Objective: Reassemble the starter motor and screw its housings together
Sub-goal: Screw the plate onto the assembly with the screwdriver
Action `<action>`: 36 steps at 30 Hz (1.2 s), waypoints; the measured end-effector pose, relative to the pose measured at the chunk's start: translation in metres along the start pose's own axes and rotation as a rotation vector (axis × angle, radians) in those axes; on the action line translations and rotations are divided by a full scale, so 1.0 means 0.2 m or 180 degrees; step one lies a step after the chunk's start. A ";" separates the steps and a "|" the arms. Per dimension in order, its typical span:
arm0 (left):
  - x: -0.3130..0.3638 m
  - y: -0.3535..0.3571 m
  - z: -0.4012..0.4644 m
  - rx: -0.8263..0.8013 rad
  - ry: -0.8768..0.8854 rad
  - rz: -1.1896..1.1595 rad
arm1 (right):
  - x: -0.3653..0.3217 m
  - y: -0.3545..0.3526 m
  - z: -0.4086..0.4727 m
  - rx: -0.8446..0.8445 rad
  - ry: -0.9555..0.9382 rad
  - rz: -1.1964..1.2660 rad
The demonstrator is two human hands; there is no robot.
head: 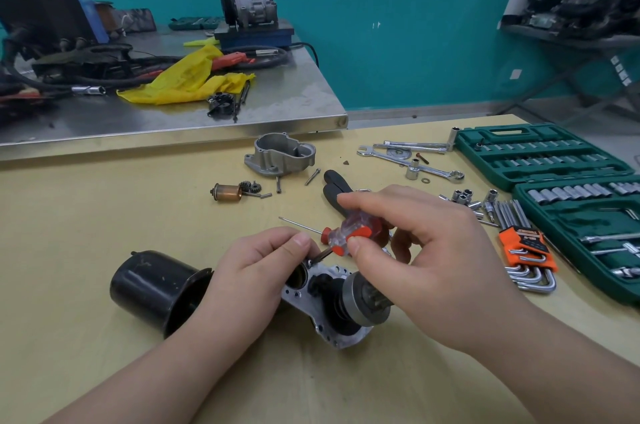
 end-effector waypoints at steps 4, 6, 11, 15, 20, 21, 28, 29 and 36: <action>0.00 0.00 0.00 -0.0003 -0.0009 -0.0086 | -0.01 -0.01 -0.01 0.0070 0.0012 0.0120; 0.00 0.00 0.00 -0.0021 0.0002 -0.0123 | -0.01 -0.01 -0.01 0.0141 -0.0020 0.0087; 0.00 0.01 0.00 -0.0054 0.0056 -0.0121 | -0.01 0.00 -0.02 0.0220 -0.0046 0.0002; 0.00 0.01 -0.01 -0.0090 0.0015 -0.0107 | 0.00 0.02 -0.03 0.0167 -0.0080 0.0136; 0.00 0.00 0.00 -0.0049 0.0017 -0.0017 | 0.01 0.01 -0.03 0.0420 -0.0058 0.0296; 0.00 0.00 0.00 -0.0042 0.0013 0.0032 | 0.01 0.02 -0.04 0.0432 -0.0076 0.0265; -0.01 -0.01 0.00 -0.0026 0.0018 0.0151 | 0.02 0.03 -0.04 0.0456 -0.0141 0.0251; 0.00 -0.01 0.00 -0.0028 0.0018 0.0136 | 0.02 0.03 -0.05 0.0506 -0.0174 0.0239; 0.00 0.00 0.00 -0.0035 -0.0011 0.0066 | 0.03 0.03 -0.05 0.0438 -0.0265 0.0108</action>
Point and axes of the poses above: each hand's wrist, its own z-axis towards the middle knuckle, its own y-axis out of the palm, x = y × z, the point moved 7 cm from there along z, towards the middle knuckle, and after that the axes turned 3 degrees about -x, right-handed, at the moved point
